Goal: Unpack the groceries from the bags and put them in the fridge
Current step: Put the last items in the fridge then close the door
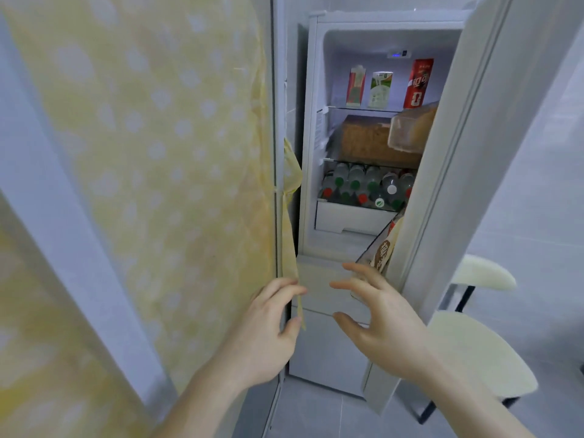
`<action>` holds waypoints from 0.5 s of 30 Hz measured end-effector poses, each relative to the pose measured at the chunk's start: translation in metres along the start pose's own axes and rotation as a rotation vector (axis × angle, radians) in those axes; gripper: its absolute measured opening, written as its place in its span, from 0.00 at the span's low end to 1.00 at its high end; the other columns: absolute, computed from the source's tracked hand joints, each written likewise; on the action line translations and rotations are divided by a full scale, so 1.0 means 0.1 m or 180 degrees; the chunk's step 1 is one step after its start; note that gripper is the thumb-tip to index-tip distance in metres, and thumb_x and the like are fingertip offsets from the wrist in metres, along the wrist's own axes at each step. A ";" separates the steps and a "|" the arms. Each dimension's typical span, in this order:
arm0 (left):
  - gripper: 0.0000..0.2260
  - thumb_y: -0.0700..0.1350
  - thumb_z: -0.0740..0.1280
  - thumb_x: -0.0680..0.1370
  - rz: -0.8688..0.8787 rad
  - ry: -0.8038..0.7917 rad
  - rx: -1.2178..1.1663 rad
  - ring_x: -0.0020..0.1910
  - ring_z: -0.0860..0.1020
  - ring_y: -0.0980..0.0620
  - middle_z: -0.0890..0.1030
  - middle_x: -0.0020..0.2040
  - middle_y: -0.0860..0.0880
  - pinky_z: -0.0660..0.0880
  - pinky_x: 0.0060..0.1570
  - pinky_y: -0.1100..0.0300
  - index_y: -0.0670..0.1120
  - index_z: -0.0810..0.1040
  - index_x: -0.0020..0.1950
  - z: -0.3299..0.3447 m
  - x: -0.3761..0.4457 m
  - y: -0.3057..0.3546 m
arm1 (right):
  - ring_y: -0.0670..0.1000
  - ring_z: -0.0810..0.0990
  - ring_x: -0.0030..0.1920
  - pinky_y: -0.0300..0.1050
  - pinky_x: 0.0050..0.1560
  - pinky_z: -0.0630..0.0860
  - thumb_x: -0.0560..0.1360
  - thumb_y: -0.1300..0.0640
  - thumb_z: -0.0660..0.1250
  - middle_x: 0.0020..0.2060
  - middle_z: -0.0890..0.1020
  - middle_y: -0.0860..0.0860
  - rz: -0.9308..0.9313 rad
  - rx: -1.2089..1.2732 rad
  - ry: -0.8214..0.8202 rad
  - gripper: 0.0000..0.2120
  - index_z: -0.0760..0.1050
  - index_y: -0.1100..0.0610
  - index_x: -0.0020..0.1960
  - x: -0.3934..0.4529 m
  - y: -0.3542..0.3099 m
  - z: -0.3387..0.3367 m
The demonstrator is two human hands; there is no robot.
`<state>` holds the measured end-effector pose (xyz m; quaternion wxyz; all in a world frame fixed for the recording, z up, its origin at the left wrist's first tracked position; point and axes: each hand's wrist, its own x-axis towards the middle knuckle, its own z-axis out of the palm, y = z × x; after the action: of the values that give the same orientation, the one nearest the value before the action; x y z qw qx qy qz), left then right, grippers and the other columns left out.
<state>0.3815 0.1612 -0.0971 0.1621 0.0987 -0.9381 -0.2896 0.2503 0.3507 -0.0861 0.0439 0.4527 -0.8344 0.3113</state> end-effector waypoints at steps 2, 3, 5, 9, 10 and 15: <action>0.17 0.48 0.61 0.84 -0.0017 0.0039 -0.0102 0.72 0.61 0.68 0.63 0.72 0.69 0.54 0.63 0.80 0.59 0.69 0.73 0.01 0.03 0.01 | 0.35 0.69 0.72 0.34 0.68 0.68 0.78 0.50 0.72 0.72 0.68 0.32 -0.0203 0.0203 0.0020 0.16 0.78 0.39 0.63 -0.09 -0.03 -0.12; 0.17 0.47 0.62 0.84 -0.0032 0.0052 -0.0164 0.71 0.62 0.69 0.64 0.71 0.69 0.53 0.62 0.82 0.59 0.70 0.73 0.02 0.04 0.01 | 0.37 0.72 0.70 0.34 0.66 0.70 0.78 0.53 0.73 0.69 0.72 0.33 -0.0251 0.0354 0.0083 0.14 0.80 0.39 0.60 -0.14 -0.04 -0.18; 0.17 0.47 0.63 0.83 -0.0052 0.0092 -0.0270 0.70 0.62 0.71 0.65 0.69 0.70 0.53 0.61 0.84 0.59 0.70 0.72 0.04 0.08 0.01 | 0.44 0.82 0.61 0.35 0.57 0.76 0.77 0.61 0.73 0.61 0.81 0.38 -0.0252 0.0661 0.0368 0.14 0.83 0.42 0.53 -0.20 0.01 -0.29; 0.19 0.49 0.65 0.83 -0.0087 0.0238 -0.0452 0.70 0.63 0.72 0.66 0.68 0.72 0.58 0.66 0.77 0.60 0.69 0.73 0.09 0.20 0.05 | 0.49 0.83 0.54 0.37 0.45 0.78 0.74 0.70 0.72 0.54 0.84 0.42 -0.0003 0.0888 0.1014 0.21 0.82 0.43 0.51 -0.09 0.34 -0.37; 0.19 0.50 0.65 0.83 -0.0086 0.0290 -0.0500 0.70 0.64 0.72 0.66 0.68 0.72 0.60 0.68 0.74 0.61 0.68 0.73 0.11 0.25 0.08 | 0.50 0.82 0.57 0.39 0.48 0.79 0.74 0.70 0.72 0.55 0.82 0.42 0.0036 0.0903 0.1055 0.22 0.81 0.43 0.54 -0.02 0.43 -0.37; 0.22 0.55 0.67 0.82 -0.0262 0.0560 -0.0831 0.67 0.67 0.72 0.68 0.65 0.73 0.65 0.61 0.77 0.65 0.64 0.74 0.25 0.60 0.25 | 0.45 0.73 0.68 0.42 0.63 0.76 0.76 0.61 0.73 0.67 0.69 0.37 -0.0087 0.0802 0.0659 0.27 0.70 0.40 0.69 0.32 0.86 -0.35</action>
<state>0.3148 0.1780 -0.0871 0.2431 0.1401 -0.8699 -0.4057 0.1567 0.3810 -0.0884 0.0768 0.4314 -0.7736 0.4578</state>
